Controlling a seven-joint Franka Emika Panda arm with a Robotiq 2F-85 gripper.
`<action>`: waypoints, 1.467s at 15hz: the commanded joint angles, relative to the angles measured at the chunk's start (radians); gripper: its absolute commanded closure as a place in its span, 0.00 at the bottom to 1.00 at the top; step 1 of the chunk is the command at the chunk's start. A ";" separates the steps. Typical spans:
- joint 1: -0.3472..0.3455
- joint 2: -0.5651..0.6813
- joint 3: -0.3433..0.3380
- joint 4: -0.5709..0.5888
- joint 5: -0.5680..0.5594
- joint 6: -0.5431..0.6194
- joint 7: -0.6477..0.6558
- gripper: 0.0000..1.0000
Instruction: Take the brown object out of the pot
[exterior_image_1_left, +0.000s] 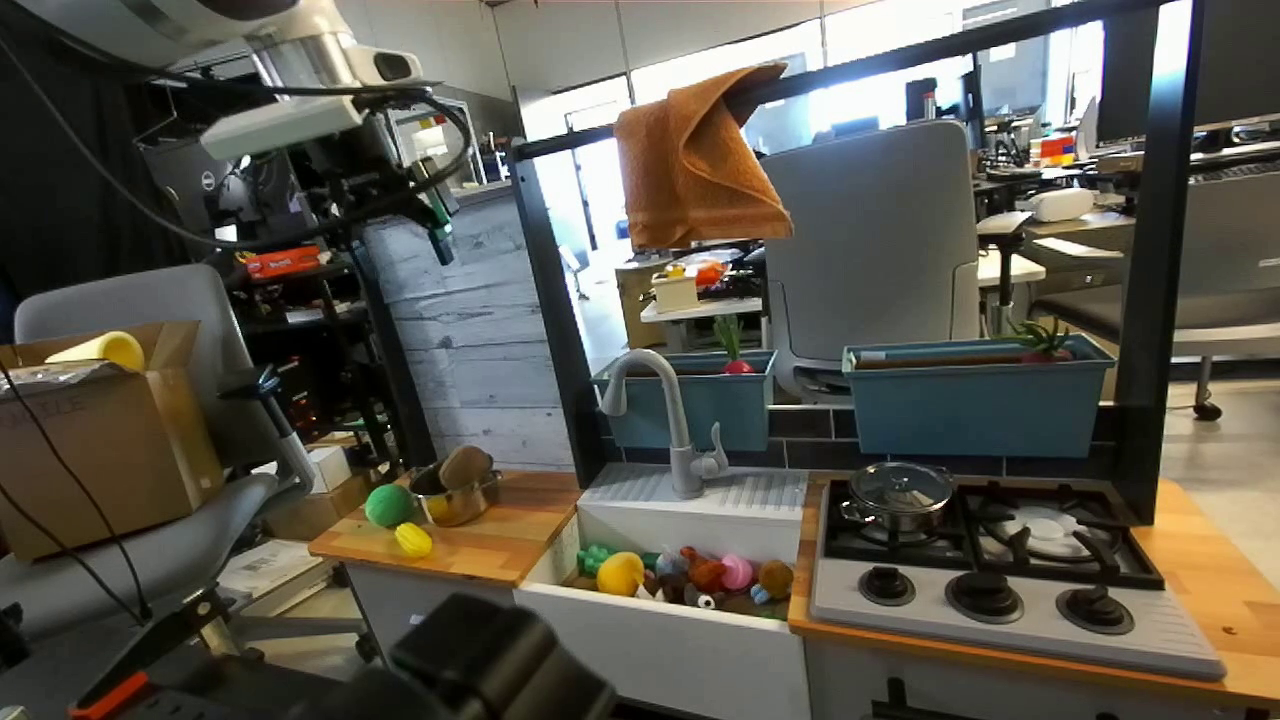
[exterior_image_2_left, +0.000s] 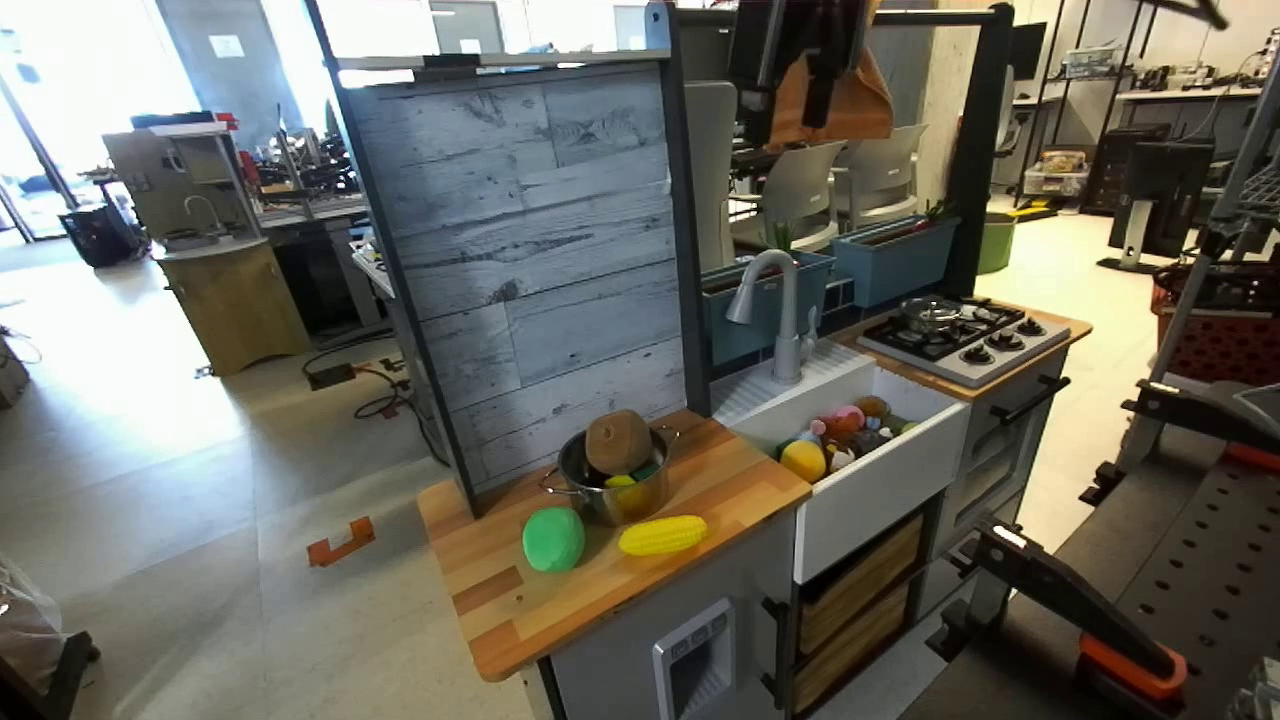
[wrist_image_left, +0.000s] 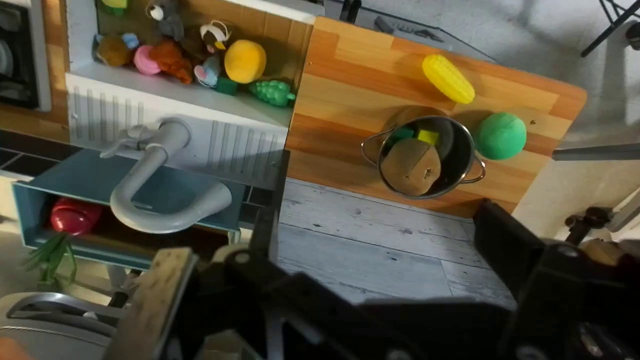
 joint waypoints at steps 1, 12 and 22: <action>0.012 0.211 0.010 0.254 -0.048 -0.092 -0.054 0.00; 0.078 0.650 0.032 0.860 -0.103 -0.554 -0.219 0.00; 0.170 1.054 -0.004 1.284 -0.082 -0.528 -0.021 0.00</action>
